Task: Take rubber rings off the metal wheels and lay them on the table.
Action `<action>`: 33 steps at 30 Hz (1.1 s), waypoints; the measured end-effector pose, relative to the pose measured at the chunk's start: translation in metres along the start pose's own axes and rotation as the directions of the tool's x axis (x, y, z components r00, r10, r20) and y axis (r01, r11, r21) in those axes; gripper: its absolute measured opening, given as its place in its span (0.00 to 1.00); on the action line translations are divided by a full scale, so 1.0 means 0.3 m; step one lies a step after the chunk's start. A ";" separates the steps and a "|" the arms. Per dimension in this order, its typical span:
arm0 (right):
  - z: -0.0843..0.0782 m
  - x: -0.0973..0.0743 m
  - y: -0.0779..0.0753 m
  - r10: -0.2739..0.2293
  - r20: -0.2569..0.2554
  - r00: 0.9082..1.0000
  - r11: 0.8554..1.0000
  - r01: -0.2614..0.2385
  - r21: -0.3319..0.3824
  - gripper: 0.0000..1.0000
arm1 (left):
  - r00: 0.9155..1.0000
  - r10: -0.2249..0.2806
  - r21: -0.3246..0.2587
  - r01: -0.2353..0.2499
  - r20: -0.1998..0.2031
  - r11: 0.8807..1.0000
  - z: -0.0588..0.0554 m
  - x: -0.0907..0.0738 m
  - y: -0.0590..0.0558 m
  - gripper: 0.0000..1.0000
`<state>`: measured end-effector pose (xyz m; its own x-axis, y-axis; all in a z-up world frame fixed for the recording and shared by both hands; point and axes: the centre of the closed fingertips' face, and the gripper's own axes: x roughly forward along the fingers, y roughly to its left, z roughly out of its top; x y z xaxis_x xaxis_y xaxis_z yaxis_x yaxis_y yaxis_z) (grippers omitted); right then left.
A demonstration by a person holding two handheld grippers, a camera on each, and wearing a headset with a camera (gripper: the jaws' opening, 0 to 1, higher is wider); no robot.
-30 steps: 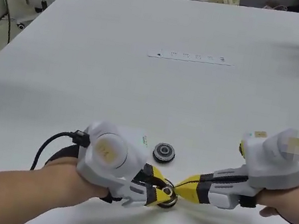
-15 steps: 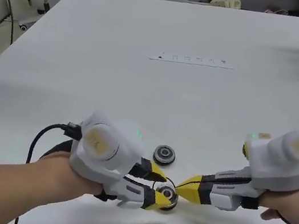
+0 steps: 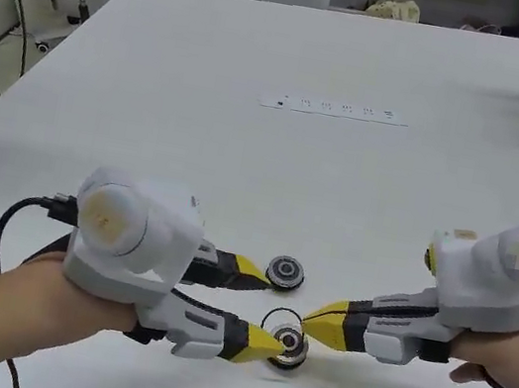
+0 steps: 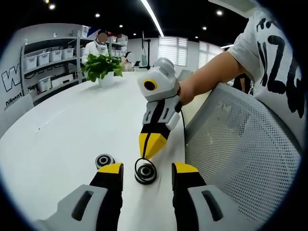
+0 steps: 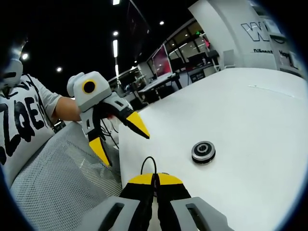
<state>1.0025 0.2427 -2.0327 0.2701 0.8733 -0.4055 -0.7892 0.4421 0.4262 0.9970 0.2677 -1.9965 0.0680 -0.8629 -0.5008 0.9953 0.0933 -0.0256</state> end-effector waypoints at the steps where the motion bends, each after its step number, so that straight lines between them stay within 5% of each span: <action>1: 0.006 0.000 0.001 0.000 0.003 1.000 1.000 0.000 -0.001 0.00 | 1.000 0.006 -0.001 -0.006 0.004 1.000 0.003 -0.007 0.003 0.40; 9: 0.033 0.000 0.005 -0.006 0.020 1.000 1.000 0.006 -0.004 0.00 | 0.998 0.042 -0.021 -0.041 0.039 0.999 0.017 -0.070 0.018 0.44; 33: 0.101 0.081 0.000 0.003 0.017 1.000 0.999 -0.002 -0.035 0.00 | 0.988 0.142 -0.062 -0.138 0.061 0.988 -0.023 -0.181 0.070 0.50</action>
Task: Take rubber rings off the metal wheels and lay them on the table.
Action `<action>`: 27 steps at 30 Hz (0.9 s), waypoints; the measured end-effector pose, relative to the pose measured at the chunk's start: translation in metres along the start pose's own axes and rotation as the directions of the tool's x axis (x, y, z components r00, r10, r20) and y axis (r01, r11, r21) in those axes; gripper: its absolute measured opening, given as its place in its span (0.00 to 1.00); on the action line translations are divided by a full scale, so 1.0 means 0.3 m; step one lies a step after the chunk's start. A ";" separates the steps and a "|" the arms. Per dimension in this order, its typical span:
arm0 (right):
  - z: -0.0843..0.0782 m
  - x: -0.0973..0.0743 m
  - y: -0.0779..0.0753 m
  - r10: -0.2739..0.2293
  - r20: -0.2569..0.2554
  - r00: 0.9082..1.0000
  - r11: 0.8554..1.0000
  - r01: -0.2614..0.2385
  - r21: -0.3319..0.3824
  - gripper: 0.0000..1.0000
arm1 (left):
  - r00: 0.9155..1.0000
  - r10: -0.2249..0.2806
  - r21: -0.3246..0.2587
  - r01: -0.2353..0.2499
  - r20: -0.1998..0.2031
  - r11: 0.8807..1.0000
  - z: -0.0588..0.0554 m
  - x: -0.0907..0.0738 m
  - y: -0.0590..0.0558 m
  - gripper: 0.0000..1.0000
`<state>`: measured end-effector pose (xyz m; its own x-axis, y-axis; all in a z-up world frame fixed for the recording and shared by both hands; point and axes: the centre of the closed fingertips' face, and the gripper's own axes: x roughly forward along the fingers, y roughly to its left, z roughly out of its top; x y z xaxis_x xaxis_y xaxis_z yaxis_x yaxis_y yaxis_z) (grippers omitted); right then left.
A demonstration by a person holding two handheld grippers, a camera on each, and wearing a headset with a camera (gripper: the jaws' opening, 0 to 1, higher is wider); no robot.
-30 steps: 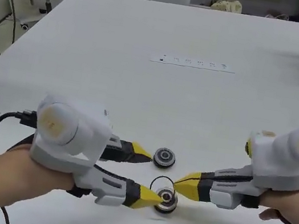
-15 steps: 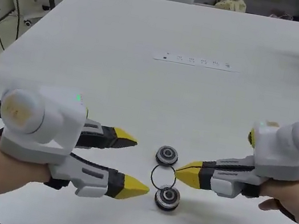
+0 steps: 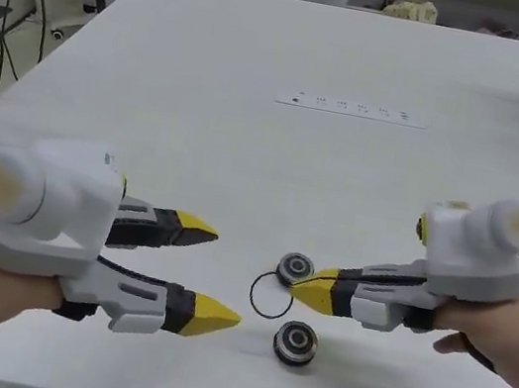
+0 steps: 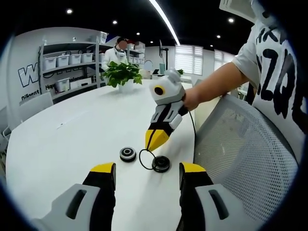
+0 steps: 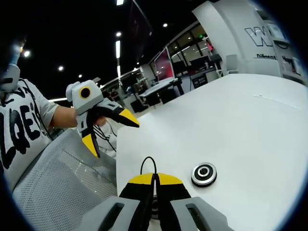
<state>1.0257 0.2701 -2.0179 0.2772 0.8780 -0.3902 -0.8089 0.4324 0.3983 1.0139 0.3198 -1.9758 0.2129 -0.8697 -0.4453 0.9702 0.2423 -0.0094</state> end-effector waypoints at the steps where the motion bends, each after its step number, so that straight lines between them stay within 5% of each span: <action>1: 0.001 0.002 0.000 0.001 0.000 1.000 1.000 -0.001 0.000 0.00 | 1.000 0.002 -0.003 -0.002 0.000 1.000 -0.002 -0.003 0.002 0.50; 27: -0.046 0.102 -0.015 -0.002 -0.056 0.998 1.000 0.001 -0.016 0.00 | 0.999 0.040 -0.040 -0.040 -0.007 0.998 -0.046 -0.051 0.026 0.51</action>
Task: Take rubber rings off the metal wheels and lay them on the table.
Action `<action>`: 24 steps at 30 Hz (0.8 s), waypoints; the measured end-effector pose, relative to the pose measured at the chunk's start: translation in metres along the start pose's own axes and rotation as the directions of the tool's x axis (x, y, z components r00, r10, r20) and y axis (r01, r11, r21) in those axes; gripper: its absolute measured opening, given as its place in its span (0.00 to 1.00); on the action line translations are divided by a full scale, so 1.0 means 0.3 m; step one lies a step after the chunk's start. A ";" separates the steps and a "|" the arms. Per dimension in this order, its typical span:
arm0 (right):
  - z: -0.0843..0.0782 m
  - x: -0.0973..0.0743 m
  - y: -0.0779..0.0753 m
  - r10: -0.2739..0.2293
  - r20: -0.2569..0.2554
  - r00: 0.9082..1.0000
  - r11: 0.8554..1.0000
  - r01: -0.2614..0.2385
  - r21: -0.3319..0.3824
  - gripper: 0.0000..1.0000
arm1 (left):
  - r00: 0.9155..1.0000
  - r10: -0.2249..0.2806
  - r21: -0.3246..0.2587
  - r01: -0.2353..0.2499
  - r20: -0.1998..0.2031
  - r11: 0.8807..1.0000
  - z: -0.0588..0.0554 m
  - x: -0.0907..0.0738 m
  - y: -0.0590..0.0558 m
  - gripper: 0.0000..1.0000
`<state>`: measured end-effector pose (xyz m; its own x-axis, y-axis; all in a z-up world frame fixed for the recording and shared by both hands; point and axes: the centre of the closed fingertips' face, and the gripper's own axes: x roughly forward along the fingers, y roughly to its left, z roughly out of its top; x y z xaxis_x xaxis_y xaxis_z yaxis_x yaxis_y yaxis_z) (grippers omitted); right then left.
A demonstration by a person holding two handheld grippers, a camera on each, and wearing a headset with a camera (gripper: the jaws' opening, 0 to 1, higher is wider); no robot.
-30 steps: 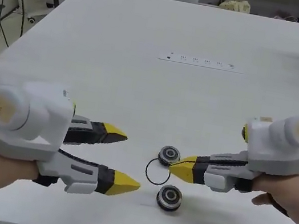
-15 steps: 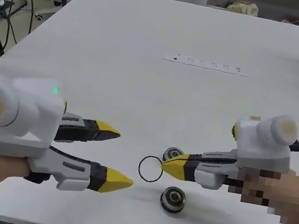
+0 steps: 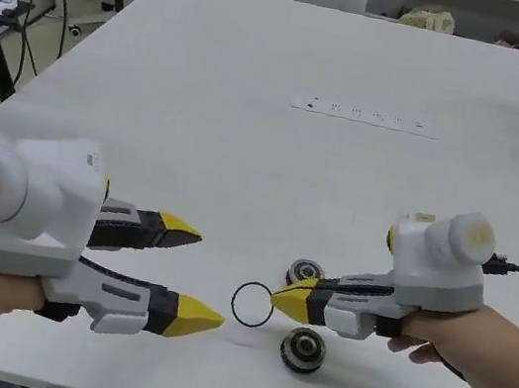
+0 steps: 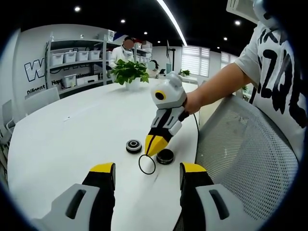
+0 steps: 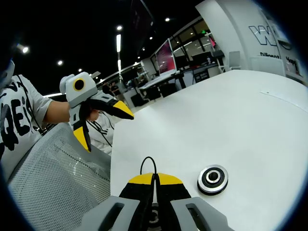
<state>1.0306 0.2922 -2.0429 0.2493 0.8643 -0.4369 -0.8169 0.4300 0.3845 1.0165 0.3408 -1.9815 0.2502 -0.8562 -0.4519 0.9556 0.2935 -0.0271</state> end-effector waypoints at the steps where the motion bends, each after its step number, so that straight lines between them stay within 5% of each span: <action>1: -0.007 0.003 -0.007 -0.003 -0.005 1.000 1.000 0.003 0.000 0.00 | 1.000 0.000 0.000 0.000 0.000 1.000 0.000 0.000 0.000 0.51; 24: -0.055 0.036 -0.047 -0.061 -0.064 0.996 0.998 0.060 -0.019 0.00 | 1.000 0.002 0.000 -0.002 -0.020 1.000 -0.024 -0.009 -0.003 0.54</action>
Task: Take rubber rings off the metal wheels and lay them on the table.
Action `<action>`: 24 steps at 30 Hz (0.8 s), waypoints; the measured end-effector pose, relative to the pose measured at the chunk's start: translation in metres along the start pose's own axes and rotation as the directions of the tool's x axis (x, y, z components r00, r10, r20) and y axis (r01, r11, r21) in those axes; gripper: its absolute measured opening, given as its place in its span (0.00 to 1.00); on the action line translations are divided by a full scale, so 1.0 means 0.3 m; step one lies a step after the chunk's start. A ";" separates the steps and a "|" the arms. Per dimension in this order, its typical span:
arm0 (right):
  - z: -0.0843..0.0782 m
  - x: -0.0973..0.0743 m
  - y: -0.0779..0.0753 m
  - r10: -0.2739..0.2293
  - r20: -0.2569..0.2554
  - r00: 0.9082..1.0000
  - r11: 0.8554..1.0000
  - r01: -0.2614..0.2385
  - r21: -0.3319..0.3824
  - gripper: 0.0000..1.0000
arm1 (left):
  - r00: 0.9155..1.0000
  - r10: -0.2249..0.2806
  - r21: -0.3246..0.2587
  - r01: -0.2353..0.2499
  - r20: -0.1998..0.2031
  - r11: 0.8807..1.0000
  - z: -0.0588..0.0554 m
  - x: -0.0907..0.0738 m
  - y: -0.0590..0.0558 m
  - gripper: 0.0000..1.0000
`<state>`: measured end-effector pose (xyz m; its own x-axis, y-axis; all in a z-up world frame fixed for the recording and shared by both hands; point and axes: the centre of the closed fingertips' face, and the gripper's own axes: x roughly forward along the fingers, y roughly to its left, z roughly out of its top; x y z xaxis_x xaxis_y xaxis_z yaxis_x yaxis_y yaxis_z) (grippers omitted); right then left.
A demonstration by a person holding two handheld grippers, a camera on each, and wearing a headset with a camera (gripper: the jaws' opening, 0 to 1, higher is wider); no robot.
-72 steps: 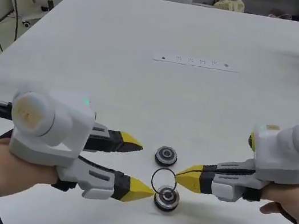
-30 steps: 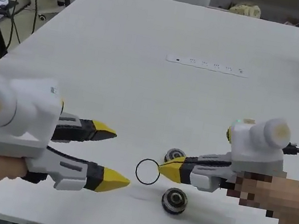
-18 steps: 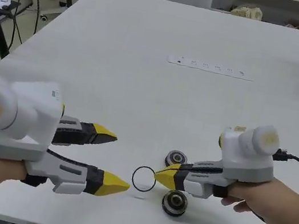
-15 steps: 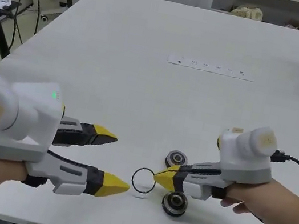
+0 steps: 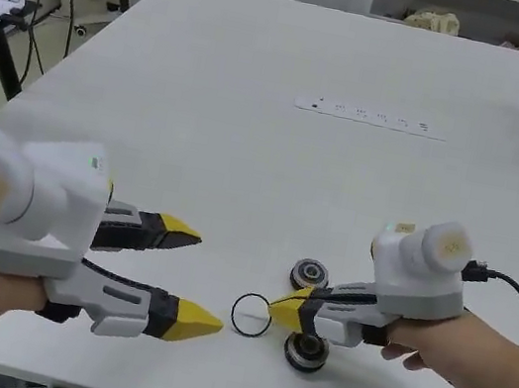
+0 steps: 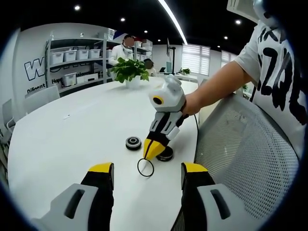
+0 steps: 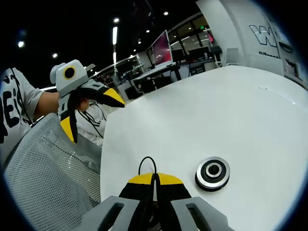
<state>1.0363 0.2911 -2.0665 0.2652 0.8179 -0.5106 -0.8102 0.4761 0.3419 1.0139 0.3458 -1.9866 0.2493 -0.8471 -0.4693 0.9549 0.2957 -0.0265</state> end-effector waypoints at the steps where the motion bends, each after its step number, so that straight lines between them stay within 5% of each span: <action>1: 0.000 0.000 0.000 0.000 -0.001 1.000 1.000 0.000 0.000 0.00 | 1.000 0.000 0.000 0.000 -0.003 1.000 -0.003 0.000 0.000 0.54; 24: 0.063 -0.068 0.007 0.001 0.080 0.997 1.000 0.000 -0.003 0.15 | 0.997 -0.033 0.079 0.038 -0.064 0.996 0.001 0.022 -0.002 0.55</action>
<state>1.0392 0.2815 -2.0405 0.3055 0.8414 -0.4459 -0.8120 0.4747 0.3395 1.0150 0.3400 -1.9894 0.2066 -0.8264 -0.5238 0.9735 0.2272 0.0255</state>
